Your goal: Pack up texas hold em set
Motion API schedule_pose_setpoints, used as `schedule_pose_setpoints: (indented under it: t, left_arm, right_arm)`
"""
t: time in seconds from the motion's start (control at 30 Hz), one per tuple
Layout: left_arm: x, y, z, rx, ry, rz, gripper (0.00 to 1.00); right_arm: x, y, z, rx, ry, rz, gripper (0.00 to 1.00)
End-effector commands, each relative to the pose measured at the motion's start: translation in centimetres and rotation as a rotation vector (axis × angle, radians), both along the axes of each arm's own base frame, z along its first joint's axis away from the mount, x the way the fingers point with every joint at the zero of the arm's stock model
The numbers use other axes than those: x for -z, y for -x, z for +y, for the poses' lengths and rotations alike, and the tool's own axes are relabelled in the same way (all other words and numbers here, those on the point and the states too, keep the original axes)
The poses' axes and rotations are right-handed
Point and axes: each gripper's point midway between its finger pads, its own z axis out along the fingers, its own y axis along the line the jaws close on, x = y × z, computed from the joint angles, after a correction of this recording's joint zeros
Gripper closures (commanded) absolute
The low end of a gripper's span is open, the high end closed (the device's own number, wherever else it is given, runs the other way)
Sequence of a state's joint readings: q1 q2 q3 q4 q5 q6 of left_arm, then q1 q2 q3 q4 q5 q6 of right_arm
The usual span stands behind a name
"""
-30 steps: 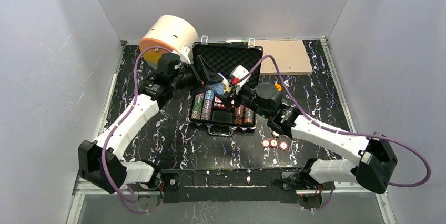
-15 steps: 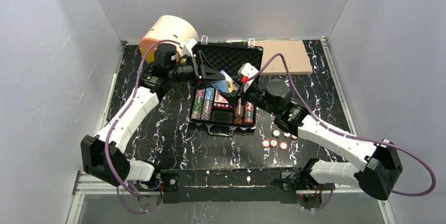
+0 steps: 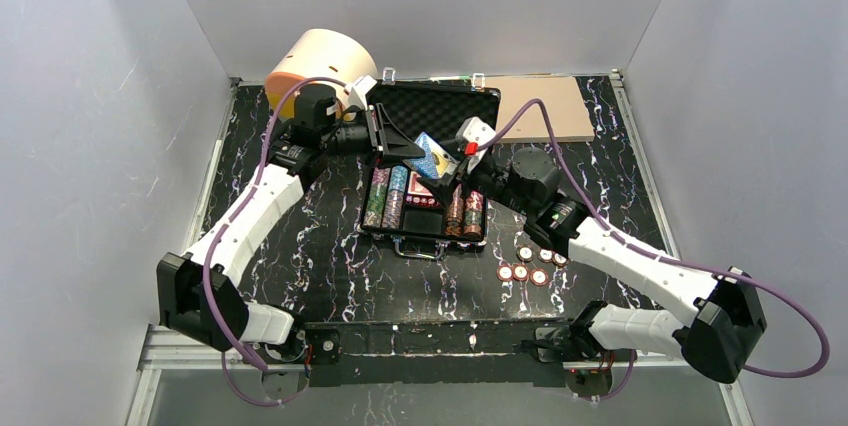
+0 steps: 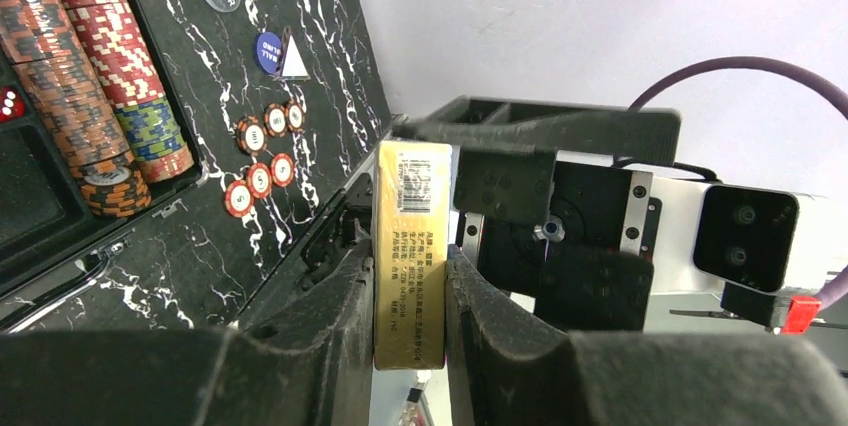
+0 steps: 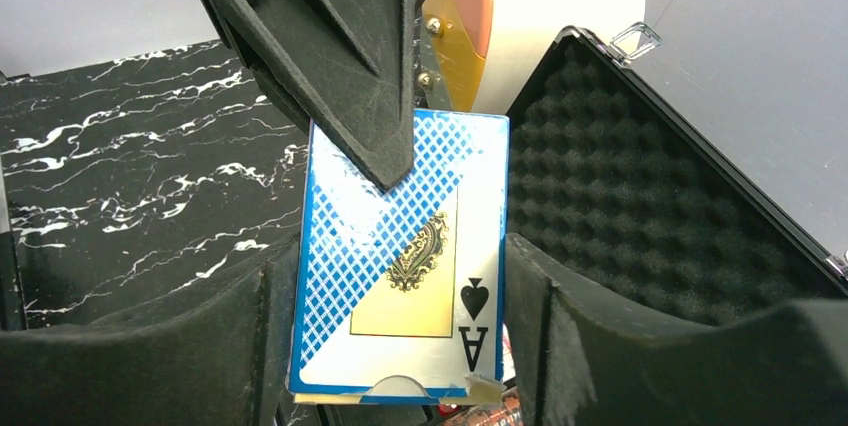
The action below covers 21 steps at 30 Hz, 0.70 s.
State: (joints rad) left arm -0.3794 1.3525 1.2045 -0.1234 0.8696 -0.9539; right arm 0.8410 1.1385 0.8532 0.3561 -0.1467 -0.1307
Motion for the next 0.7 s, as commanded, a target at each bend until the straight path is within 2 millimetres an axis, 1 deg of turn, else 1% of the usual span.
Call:
schedule_pose_setpoints:
  t: [0.0, 0.1, 0.17, 0.23, 0.3, 0.33, 0.37, 0.4, 0.43, 0.47, 0.5, 0.53, 0.57, 0.67]
  left_arm:
    - [-2.1, -0.2, -0.1, -0.005, 0.022, -0.078, 1.00]
    - [-1.2, -1.8, 0.6, -0.101, -0.030, -0.128, 1.00]
    - [-0.3, -2.6, 1.5, -0.172, -0.077, -0.177, 1.00]
    - [1.2, -3.7, 2.9, -0.271, -0.153, -0.214, 1.00]
    - [3.0, -3.9, 3.9, -0.318, -0.208, -0.231, 1.00]
    - [4.0, -3.8, 4.3, -0.332, -0.227, -0.229, 1.00]
    - [5.1, -3.7, 4.5, -0.342, -0.240, -0.229, 1.00]
    - [6.7, -3.4, 4.9, -0.353, -0.261, -0.207, 1.00]
    - [7.6, -3.2, 5.0, -0.356, -0.262, -0.201, 1.00]
    - [8.7, -2.8, 5.0, -0.348, -0.267, -0.188, 1.00]
    - [9.8, -2.5, 5.1, -0.344, -0.283, -0.177, 1.00]
    - [10.9, -2.1, 5.2, -0.341, -0.303, -0.165, 1.00]
    - [11.6, -2.0, 5.3, -0.347, -0.320, -0.157, 1.00]
    - [12.9, -2.3, 5.2, -0.381, -0.330, -0.153, 1.00]
  right_arm:
    - [-2.4, 0.1, 0.4, -0.016, -0.062, -0.002, 0.03]
    - [-1.8, 0.6, 0.3, -0.033, -0.060, 0.020, 0.01]
    - [-1.8, 0.8, 0.2, -0.038, -0.067, 0.039, 0.01]
    - [-2.0, 1.1, -0.2, -0.029, -0.091, 0.059, 0.01]
    - [-2.0, 0.9, -0.7, 0.002, -0.129, 0.116, 0.01]
    - [-1.7, 0.5, -1.1, 0.032, -0.143, 0.158, 0.01]
    - [-1.1, -0.1, -1.5, 0.072, -0.149, 0.210, 0.01]
    - [-0.4, -0.8, -2.0, 0.117, -0.152, 0.264, 0.01]
    - [0.8, -1.5, -2.5, 0.165, -0.147, 0.329, 0.01]
    - [1.5, -2.2, -3.0, 0.205, -0.157, 0.383, 0.01]
    - [2.8, -2.7, -3.6, 0.244, -0.147, 0.451, 0.01]
    - [3.5, -3.2, -4.1, 0.270, -0.148, 0.505, 0.01]
    - [4.2, -3.6, -4.6, 0.293, -0.149, 0.547, 0.02]
    - [5.6, -4.2, -5.9, 0.326, -0.169, 0.622, 0.02]
